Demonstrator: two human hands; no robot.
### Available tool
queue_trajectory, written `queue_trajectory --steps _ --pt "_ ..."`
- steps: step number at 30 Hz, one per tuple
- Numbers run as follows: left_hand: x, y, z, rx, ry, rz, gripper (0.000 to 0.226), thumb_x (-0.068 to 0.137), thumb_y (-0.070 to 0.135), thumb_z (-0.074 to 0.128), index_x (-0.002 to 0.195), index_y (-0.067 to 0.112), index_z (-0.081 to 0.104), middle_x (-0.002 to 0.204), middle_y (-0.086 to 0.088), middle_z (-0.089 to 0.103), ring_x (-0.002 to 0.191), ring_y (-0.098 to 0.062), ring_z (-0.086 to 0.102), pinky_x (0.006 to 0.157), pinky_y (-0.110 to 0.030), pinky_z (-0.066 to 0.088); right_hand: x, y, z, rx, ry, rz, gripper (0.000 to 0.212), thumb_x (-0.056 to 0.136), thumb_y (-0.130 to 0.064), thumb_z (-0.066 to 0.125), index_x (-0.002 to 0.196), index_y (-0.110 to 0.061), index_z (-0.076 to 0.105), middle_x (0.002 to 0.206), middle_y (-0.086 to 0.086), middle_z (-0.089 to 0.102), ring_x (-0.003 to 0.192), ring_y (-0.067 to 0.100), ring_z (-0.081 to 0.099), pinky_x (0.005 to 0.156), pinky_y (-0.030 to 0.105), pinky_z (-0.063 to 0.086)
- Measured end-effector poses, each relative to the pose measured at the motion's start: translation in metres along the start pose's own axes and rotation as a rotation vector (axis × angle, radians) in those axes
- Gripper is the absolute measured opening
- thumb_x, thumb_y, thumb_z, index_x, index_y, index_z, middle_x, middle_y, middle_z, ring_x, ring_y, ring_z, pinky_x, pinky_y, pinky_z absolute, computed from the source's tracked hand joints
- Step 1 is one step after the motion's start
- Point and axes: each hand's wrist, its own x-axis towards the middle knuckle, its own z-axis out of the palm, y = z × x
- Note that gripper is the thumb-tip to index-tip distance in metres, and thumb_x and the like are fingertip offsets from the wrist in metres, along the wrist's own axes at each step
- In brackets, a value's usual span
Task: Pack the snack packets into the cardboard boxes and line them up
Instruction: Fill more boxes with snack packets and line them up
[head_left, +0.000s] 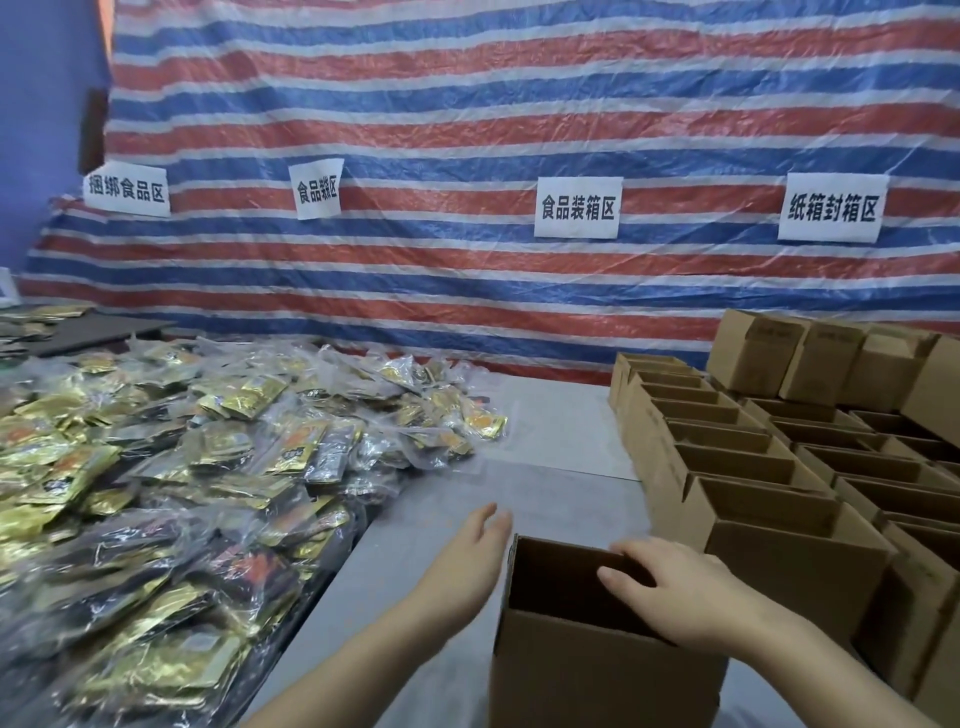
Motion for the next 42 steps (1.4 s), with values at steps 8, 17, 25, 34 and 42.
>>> queue_trajectory --steps 8,17,25,34,42 --pt "0.109 -0.039 -0.127 0.692 0.384 -0.056 0.027 0.099 0.029 0.043 0.108 0.007 0.055 0.095 -0.009 0.063 0.079 -0.022 0.061 0.069 -0.036 0.052 -0.004 -0.002 -0.001 -0.020 0.029 -0.008 0.050 0.095 -0.074 0.032 0.126 -0.044 0.056 0.120 -0.021 0.060 0.112 0.006 0.055 0.101 0.032 0.043" --pt "0.191 -0.091 -0.220 1.080 0.529 -0.266 0.066 0.095 0.056 0.043 0.139 0.006 0.042 0.137 -0.019 0.051 0.122 -0.035 0.051 0.099 -0.044 0.046 0.004 -0.004 -0.007 0.090 0.038 0.081 0.046 0.092 -0.076 0.029 0.113 -0.050 0.060 0.110 -0.023 0.062 0.110 0.001 0.052 0.101 0.032 0.045" --pt "0.213 -0.101 -0.222 0.944 0.422 -0.331 0.099 0.076 0.061 0.073 0.142 -0.001 0.032 0.138 -0.021 0.052 0.123 -0.037 0.052 0.098 -0.040 0.047 0.021 -0.013 -0.009 0.115 0.036 0.100 0.045 0.092 -0.075 0.033 0.112 -0.047 0.061 0.102 -0.024 0.063 0.095 -0.004 0.059 0.085 0.023 0.053" --pt "0.205 -0.094 -0.197 1.053 0.371 -0.446 0.039 0.083 0.032 0.061 0.113 0.010 0.054 0.146 -0.023 0.032 0.129 -0.037 0.040 0.107 -0.048 0.040 0.020 -0.010 0.001 0.129 0.002 0.080 0.059 0.082 -0.085 0.024 0.107 -0.047 0.063 0.098 -0.022 0.067 0.092 0.000 0.063 0.083 0.027 0.055" --pt "0.189 -0.101 -0.176 0.904 0.376 -0.359 0.079 0.084 0.016 0.063 0.145 0.002 0.015 0.083 -0.009 0.063 0.075 -0.023 0.063 0.062 -0.034 0.055 0.018 -0.007 0.001 0.105 0.015 0.083 0.048 0.092 -0.077 0.031 0.101 -0.042 0.063 0.096 -0.014 0.068 0.089 0.004 0.064 0.081 0.031 0.055"
